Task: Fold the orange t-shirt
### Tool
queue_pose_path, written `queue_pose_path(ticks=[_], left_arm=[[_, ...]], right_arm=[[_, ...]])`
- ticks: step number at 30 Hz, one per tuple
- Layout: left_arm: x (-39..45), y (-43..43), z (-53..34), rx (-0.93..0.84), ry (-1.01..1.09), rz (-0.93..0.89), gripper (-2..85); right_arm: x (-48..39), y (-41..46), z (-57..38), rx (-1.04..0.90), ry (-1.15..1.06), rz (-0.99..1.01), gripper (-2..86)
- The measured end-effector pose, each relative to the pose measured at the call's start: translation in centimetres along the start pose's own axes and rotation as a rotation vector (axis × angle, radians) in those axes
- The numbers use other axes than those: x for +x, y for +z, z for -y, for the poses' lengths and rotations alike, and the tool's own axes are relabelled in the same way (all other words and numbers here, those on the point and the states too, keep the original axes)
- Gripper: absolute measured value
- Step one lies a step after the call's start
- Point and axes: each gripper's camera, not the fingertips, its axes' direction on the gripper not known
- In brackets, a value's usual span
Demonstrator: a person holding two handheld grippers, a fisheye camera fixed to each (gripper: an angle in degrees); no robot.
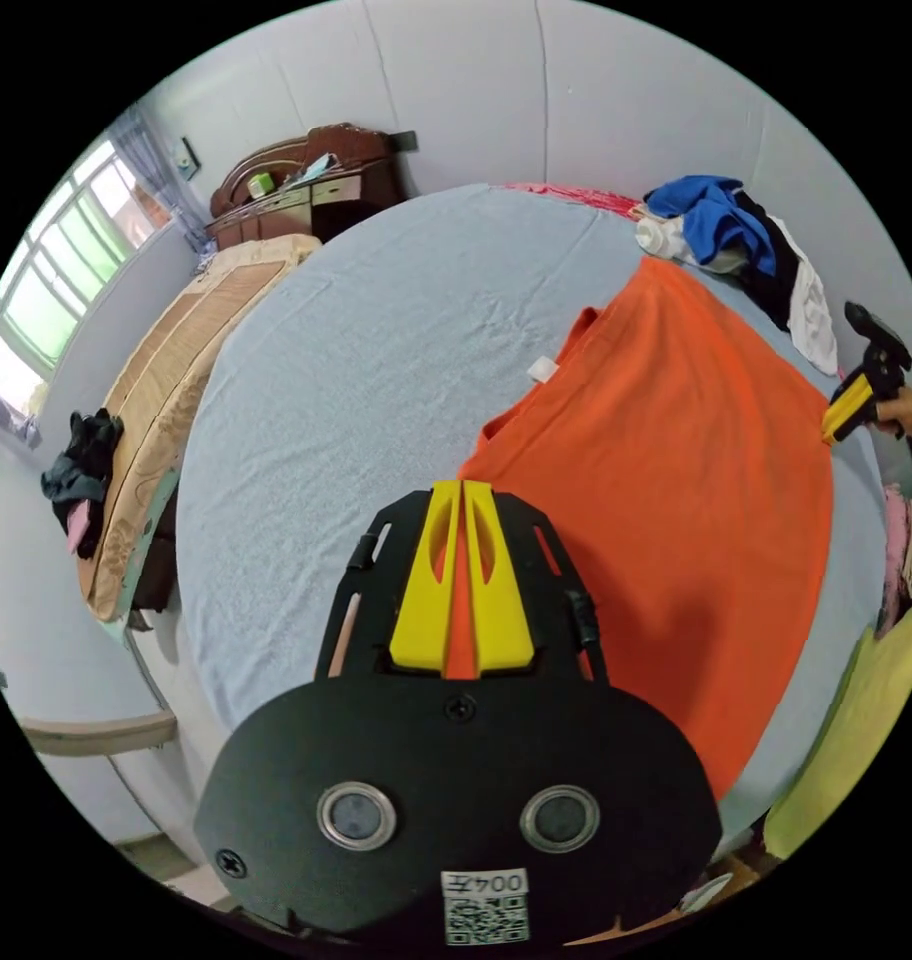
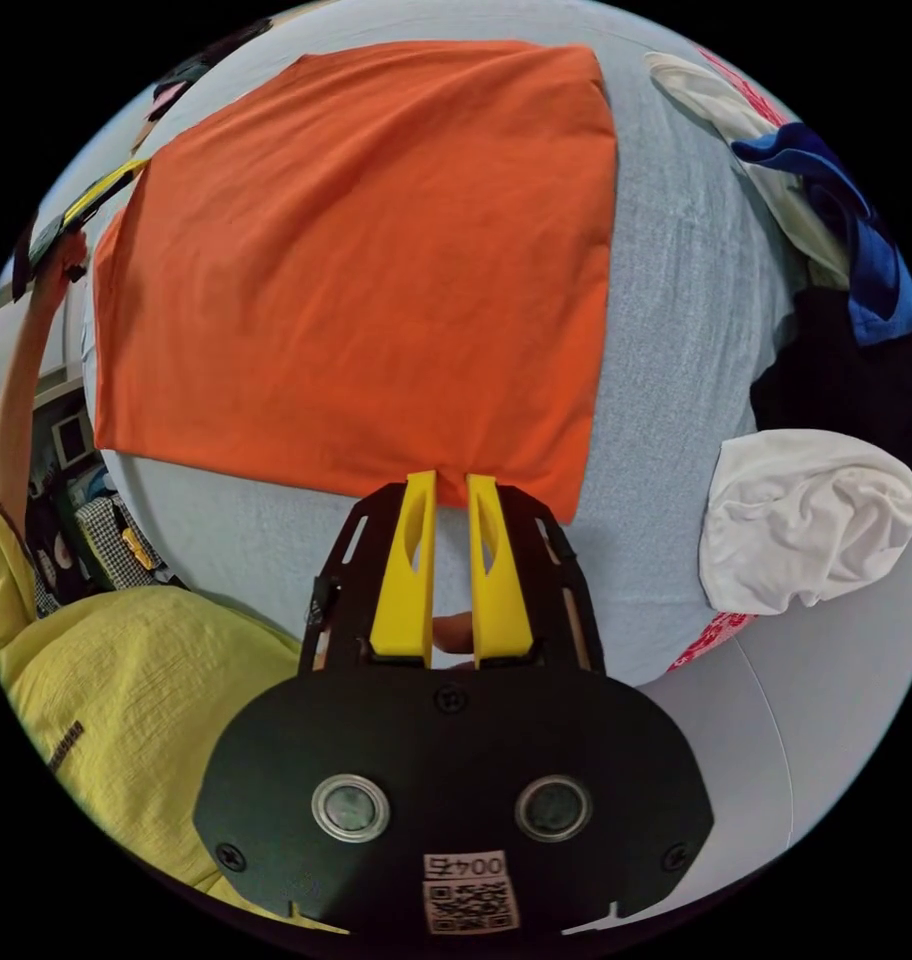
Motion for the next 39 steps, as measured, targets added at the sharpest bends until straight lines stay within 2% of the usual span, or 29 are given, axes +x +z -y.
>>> queue_pose_path(ticks=[7, 17, 22, 25, 29, 30, 32, 35, 39], left_arm=[[-1.5, 2.5, -1.4, -0.033, -0.118, -0.058, 0.7], [-6.5, -3.6, -9.0, 0.172, -0.418, -0.142, 0.5], [-3.1, -2.6, -13.6, 0.156, -0.386, -0.144, 0.7], [-1.9, 0.2, -14.1, 0.007, -0.334, -0.060, 0.8], [-4.1, -0.1, -16.0, 0.057, -0.436, -0.052, 0.6], [-4.6, -0.5, -16.4, 0.045, -0.474, 0.008, 0.6], [-5.2, -1.4, -17.1, 0.072, -0.513, -0.019, 0.7], [-4.0, -2.3, -16.4, 0.116, -0.477, -0.053, 1.6], [-2.9, 0.2, -15.1, 0.002, -0.437, -0.019, 2.4]], right_arm=[[0.1, 0.1, -0.5, 0.001, 0.003, 0.006, 5.2], [-0.9, 0.0, -0.7, -0.015, -0.011, -0.053, 5.6], [-0.7, -0.3, -0.9, -0.014, -0.014, -0.035, 5.6], [-0.8, -0.4, -0.9, -0.017, -0.018, -0.043, 5.6], [-1.0, -0.6, -1.1, -0.010, -0.017, -0.053, 5.9], [-1.0, -0.7, -1.1, -0.008, -0.017, -0.054, 5.9], [-1.0, -0.8, -1.2, -0.002, -0.015, -0.053, 5.8], [-1.0, -1.0, -1.3, 0.004, -0.015, -0.049, 5.8], [-1.0, -1.3, -1.5, 0.011, -0.015, -0.047, 5.8]])
